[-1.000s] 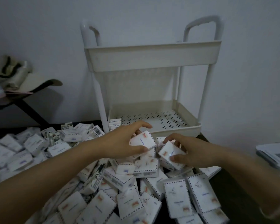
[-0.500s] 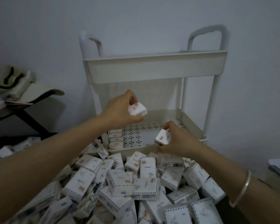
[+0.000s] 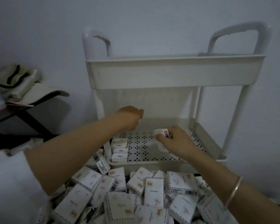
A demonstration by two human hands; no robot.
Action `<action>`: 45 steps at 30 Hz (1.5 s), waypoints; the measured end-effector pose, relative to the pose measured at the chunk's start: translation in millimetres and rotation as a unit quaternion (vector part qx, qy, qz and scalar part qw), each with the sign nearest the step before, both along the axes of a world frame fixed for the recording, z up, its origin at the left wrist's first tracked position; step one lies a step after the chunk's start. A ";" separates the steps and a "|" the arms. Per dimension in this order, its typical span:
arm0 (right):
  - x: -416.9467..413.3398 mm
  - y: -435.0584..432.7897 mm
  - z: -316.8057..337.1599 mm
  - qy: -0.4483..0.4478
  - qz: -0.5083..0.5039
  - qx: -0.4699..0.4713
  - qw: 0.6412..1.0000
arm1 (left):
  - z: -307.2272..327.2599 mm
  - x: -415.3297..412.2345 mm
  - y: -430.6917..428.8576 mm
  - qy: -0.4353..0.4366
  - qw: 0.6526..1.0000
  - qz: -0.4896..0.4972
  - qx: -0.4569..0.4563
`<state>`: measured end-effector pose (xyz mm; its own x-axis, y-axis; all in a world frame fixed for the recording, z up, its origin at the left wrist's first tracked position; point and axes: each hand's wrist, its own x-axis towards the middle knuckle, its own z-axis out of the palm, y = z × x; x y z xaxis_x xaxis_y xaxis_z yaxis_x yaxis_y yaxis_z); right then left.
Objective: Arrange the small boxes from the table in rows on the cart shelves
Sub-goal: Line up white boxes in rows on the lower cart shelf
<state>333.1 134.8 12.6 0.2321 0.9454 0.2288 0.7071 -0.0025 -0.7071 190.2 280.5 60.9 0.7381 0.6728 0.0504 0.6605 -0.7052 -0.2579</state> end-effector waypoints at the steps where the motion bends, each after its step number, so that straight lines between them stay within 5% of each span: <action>1: 0.3 1.9 -0.3 -0.013 -0.016 0.008 1.000 | -3.6 1.8 0.6 -0.002 1.000 0.001 0.011; 5: 3.4 10.7 -0.4 -0.019 -0.052 0.001 0.998 | -24.7 6.5 -2.4 -0.008 1.000 0.008 0.014; 17: 6.9 74.9 -23.6 -0.037 -0.021 -0.037 0.998 | -28.5 -5.3 3.3 0.158 0.978 0.100 -0.091; 25: -17.5 113.8 -25.8 -0.078 -0.050 -0.010 0.996 | -18.6 -9.3 -3.6 0.207 0.974 0.087 -0.031; 34: -45.6 139.2 -32.7 0.204 0.039 -0.118 0.971 | -6.3 -15.2 -25.1 0.218 0.974 -0.016 0.059; 40: -54.4 133.8 -32.0 0.236 0.077 -0.163 0.955 | 15.8 -31.2 -41.4 0.168 0.964 -0.132 0.158; 45: -59.5 129.0 -35.4 0.230 0.095 -0.173 0.953 | 18.7 -79.9 -65.1 -0.018 0.931 -0.303 0.201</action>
<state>273.6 263.8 -22.7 0.0488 0.9807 -0.1892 0.3340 -0.1946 -0.9223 110.3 215.5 79.6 0.9692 0.0555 0.2399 0.1864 -0.8020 -0.5675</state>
